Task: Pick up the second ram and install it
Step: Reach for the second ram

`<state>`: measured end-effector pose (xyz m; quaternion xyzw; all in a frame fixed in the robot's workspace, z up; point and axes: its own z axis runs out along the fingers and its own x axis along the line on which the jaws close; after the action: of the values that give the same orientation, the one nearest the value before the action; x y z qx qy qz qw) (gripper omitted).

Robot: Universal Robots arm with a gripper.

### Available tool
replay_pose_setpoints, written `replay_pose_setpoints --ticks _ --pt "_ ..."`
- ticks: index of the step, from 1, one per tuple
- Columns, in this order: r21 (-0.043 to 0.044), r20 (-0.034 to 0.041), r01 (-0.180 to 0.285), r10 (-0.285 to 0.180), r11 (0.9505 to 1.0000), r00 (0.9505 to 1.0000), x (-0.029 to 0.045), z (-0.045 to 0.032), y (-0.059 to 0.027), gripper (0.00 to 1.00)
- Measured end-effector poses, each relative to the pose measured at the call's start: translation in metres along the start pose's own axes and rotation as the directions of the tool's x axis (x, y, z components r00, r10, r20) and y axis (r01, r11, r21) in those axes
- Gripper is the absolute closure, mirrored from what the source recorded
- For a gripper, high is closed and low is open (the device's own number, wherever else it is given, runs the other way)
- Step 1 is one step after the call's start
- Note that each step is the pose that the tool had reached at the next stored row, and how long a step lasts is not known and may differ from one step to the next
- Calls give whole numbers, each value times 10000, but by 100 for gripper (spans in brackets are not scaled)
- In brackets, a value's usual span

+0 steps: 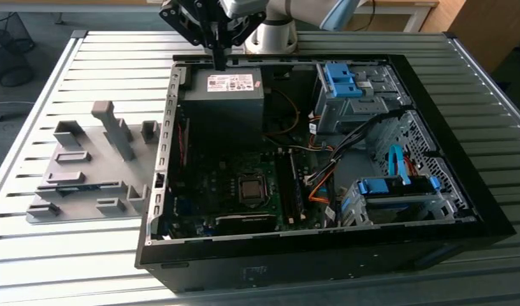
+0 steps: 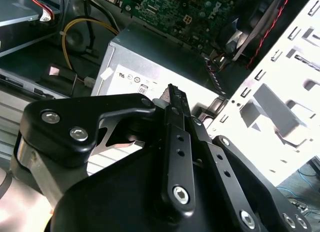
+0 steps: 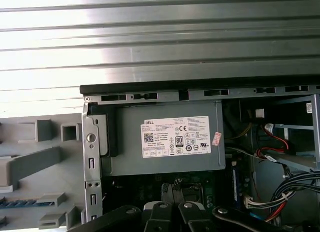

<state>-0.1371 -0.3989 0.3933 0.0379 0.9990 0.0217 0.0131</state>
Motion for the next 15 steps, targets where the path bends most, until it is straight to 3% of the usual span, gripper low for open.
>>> replay_pose_setpoints --ticks 15 --pt "0 0 1 -1 10000 10000 33 0 -3 90"
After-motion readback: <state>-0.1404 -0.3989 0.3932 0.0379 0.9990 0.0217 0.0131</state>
